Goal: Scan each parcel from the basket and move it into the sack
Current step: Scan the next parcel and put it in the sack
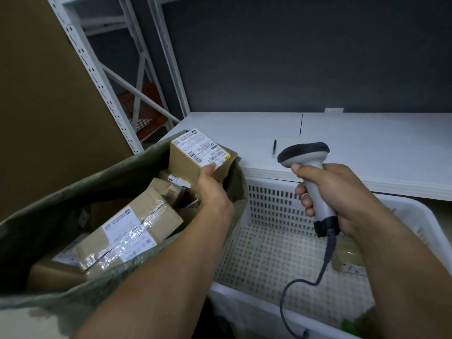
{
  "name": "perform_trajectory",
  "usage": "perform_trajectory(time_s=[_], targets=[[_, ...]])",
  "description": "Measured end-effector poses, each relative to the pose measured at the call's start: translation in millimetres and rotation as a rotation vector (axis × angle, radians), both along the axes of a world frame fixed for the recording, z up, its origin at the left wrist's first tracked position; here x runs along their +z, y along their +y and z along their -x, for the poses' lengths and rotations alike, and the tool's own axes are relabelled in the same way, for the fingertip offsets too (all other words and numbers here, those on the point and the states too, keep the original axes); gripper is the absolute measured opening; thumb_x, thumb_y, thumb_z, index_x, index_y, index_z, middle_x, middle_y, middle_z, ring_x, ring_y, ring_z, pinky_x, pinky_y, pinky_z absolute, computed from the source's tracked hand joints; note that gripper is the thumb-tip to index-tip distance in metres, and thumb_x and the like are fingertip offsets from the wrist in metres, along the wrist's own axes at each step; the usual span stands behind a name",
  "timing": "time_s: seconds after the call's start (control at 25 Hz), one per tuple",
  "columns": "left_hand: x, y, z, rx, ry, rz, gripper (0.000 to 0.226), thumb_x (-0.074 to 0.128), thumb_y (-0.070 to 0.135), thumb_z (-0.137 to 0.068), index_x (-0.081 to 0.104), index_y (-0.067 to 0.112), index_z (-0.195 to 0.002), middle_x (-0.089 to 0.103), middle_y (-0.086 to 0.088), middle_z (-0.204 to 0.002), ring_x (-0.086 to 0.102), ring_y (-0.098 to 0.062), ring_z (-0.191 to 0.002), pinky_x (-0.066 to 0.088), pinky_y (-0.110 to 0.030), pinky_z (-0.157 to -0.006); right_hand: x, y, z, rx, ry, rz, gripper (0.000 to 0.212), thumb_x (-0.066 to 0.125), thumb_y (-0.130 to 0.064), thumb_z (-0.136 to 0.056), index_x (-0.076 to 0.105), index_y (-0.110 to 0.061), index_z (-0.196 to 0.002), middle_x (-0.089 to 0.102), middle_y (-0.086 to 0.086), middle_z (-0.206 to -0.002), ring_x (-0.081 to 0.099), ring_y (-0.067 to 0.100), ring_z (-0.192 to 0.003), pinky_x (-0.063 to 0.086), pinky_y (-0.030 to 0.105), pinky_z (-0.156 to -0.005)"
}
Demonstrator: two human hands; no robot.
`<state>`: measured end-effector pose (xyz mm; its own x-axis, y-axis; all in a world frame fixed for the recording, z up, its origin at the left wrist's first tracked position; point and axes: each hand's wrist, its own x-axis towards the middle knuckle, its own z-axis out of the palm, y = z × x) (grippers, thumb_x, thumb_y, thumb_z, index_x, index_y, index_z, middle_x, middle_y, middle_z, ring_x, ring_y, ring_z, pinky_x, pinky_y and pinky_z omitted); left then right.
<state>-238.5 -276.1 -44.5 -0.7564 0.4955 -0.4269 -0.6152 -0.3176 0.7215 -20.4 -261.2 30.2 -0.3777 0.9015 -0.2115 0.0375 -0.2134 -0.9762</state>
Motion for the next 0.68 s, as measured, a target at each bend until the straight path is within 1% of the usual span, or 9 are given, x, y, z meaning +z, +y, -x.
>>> perform_trajectory(time_s=[0.04, 0.08, 0.16, 0.28, 0.36, 0.44, 0.56, 0.64, 0.68], targets=[[-0.9, -1.1, 6.3, 0.051, 0.009, 0.066, 0.097, 0.082, 0.049, -0.057, 0.045, 0.029, -0.144, 0.061, -0.003, -0.134, 0.064, -0.028, -0.116, 0.052, -0.053, -0.098, -1.2, -0.5, 1.6, 0.004, -0.006, 0.003, 0.024, 0.073, -0.027, -0.093, 0.064, -0.004, -0.097, 0.063, 0.008, -0.064, 0.051, 0.018, -0.046, 0.046, 0.029, -0.044], [-2.7, -3.2, 11.5, 0.107, 0.036, 0.131, 0.100, 0.081, 0.050, -0.064, 0.037, 0.029, -0.151, 0.052, -0.003, -0.140, 0.058, -0.028, -0.121, 0.050, -0.053, -0.102, -2.7, -0.8, 2.4, 0.010, -0.012, 0.006, 0.024, 0.073, -0.026, -0.094, 0.064, -0.004, -0.098, 0.064, 0.008, -0.064, 0.051, 0.018, -0.046, 0.045, 0.029, -0.044], [-6.3, -4.9, 19.7, 0.198, 0.092, 0.253, 0.096, 0.076, 0.049, -0.080, 0.025, 0.022, -0.157, 0.039, -0.004, -0.144, 0.049, -0.029, -0.127, 0.045, -0.052, -0.109, -4.0, -1.5, 2.6, 0.036, -0.020, 0.006, 0.024, 0.072, -0.026, -0.094, 0.063, -0.003, -0.099, 0.064, 0.008, -0.064, 0.050, 0.018, -0.046, 0.045, 0.028, -0.043], [-8.4, -8.1, 26.7, 0.195, 0.140, 0.447, 0.091, 0.072, 0.048, -0.089, 0.022, 0.017, -0.158, 0.037, -0.005, -0.150, 0.044, -0.032, -0.134, 0.041, -0.050, -0.114, -4.8, -0.3, 2.4, 0.050, -0.033, 0.008, 0.026, 0.072, -0.025, -0.094, 0.064, -0.002, -0.102, 0.064, 0.010, -0.067, 0.051, 0.018, -0.046, 0.045, 0.028, -0.043], [-16.9, -8.0, 35.5, 0.191, 0.184, 0.544, 0.081, 0.066, 0.044, -0.093, 0.026, 0.013, -0.156, 0.038, -0.007, -0.154, 0.043, -0.034, -0.137, 0.040, -0.049, -0.115, -5.2, 1.9, 1.0, 0.042, -0.022, 0.012, 0.027, 0.072, -0.026, -0.094, 0.064, -0.002, -0.104, 0.065, 0.010, -0.067, 0.051, 0.019, -0.046, 0.045, 0.028, -0.044], [-25.4, -5.5, 41.2, 0.137, 0.235, 0.552, 0.076, 0.056, 0.038, -0.090, 0.031, 0.010, -0.156, 0.039, -0.012, -0.158, 0.044, -0.035, -0.141, 0.040, -0.050, -0.115, -4.9, 3.0, -1.9, 0.034, -0.010, 0.013, 0.027, 0.072, -0.026, -0.094, 0.064, -0.003, -0.103, 0.064, 0.009, -0.066, 0.051, 0.019, -0.046, 0.045, 0.028, -0.044], [-24.5, 0.7, 39.5, 0.192, 0.256, 0.554, 0.069, 0.046, 0.032, -0.088, 0.034, 0.011, -0.153, 0.039, -0.009, -0.157, 0.044, -0.030, -0.140, 0.039, -0.047, -0.116, -5.3, 2.9, -6.0, 0.044, -0.001, 0.018, 0.027, 0.072, -0.026, -0.093, 0.063, -0.002, -0.104, 0.064, 0.010, -0.067, 0.050, 0.019, -0.046, 0.045, 0.028, -0.044], [-6.5, -1.5, 21.8, 0.198, 0.346, 0.475, 0.063, 0.042, 0.028, -0.091, 0.034, 0.014, -0.152, 0.039, -0.007, -0.154, 0.041, -0.027, -0.141, 0.037, -0.043, -0.117, -6.0, 3.3, -9.0, 0.044, 0.001, 0.028, 0.028, 0.073, -0.026, -0.093, 0.063, -0.003, -0.105, 0.064, 0.011, -0.068, 0.050, 0.019, -0.046, 0.045, 0.028, -0.044], [0.9, -1.3, 8.9, 0.174, 0.411, 0.428, 0.065, 0.043, 0.021, -0.092, 0.030, 0.015, -0.156, 0.034, -0.007, -0.158, 0.038, -0.026, -0.142, 0.035, -0.043, -0.119, -5.8, 3.6, -11.2, 0.042, 0.003, 0.032, 0.028, 0.073, -0.026, -0.093, 0.063, -0.003, -0.106, 0.064, 0.011, -0.068, 0.050, 0.018, -0.046, 0.045, 0.028, -0.044]])
